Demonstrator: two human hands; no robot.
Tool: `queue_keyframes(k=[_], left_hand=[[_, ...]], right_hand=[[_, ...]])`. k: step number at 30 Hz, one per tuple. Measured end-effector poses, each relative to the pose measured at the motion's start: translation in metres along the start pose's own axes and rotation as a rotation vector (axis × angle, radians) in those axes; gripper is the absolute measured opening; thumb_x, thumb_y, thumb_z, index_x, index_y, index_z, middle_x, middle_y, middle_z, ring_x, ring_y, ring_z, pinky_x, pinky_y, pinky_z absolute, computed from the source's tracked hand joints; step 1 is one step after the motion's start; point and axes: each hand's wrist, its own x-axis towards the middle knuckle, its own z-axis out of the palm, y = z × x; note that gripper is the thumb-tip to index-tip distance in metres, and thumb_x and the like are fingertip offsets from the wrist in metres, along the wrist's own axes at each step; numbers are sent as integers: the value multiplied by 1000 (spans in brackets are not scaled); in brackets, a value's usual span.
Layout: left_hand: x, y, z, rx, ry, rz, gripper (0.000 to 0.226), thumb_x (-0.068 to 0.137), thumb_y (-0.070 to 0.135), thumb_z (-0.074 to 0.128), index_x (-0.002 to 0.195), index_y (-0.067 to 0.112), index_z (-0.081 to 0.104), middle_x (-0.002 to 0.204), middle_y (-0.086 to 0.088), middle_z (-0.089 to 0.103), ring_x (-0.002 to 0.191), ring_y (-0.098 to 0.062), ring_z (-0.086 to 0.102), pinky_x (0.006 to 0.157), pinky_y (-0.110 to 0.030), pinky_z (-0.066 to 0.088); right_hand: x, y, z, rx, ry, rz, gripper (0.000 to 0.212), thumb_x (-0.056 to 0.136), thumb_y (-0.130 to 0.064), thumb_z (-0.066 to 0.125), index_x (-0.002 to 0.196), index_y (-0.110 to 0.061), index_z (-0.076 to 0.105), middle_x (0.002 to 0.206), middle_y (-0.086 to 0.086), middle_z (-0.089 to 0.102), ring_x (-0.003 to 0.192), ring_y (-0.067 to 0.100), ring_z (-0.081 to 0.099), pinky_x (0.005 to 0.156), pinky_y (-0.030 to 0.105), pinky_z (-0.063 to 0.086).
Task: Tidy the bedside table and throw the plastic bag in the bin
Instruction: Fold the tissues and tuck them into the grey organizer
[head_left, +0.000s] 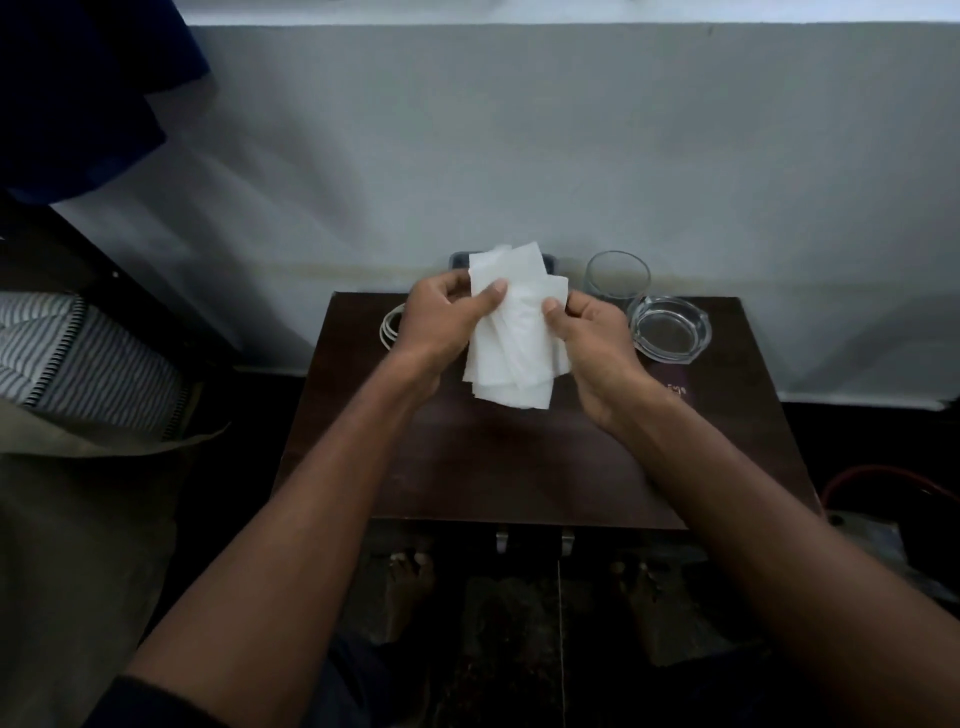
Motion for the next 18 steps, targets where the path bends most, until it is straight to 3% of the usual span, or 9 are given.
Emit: queue_keyframes(k=[3,8,11,15,18], left_hand=[[3,-5,-3,31,126,42,13,101,21,70,111,16,76,99,7,79,90,-6,77,79,-27,64],[10,-8,-18,-89,156,-76,21,107,22,61,121,14,74,106,6,79,94,-11,76,67,-20,59],[11,-11,-23,-130,113,-175,25,109,23,56,128,13,70,114,2,78,101,-16,75,76,-28,61],[8,-14,-28,-136,97,-234,29,109,26,56,132,13,68,122,-4,76,106,-23,75,88,-42,63],[8,-12,-35,-147,141,-224,26,110,27,54,126,13,69,116,-2,76,104,-22,74,83,-38,62]], right_hand=[[4,-6,17,13,42,54,28,110,-22,54,106,-10,78,110,7,81,109,29,76,95,45,62],[8,-6,30,130,-9,190,30,104,-23,57,122,-5,73,123,19,76,104,33,72,99,52,57],[6,-3,34,108,-35,188,33,96,-12,62,124,4,69,119,21,77,101,35,71,90,48,58],[1,-2,38,-26,-42,71,12,92,-6,74,104,-6,78,106,7,82,105,29,78,88,48,64],[1,-1,42,-29,-41,45,9,97,-9,72,104,-7,76,107,10,82,101,29,79,74,43,65]])
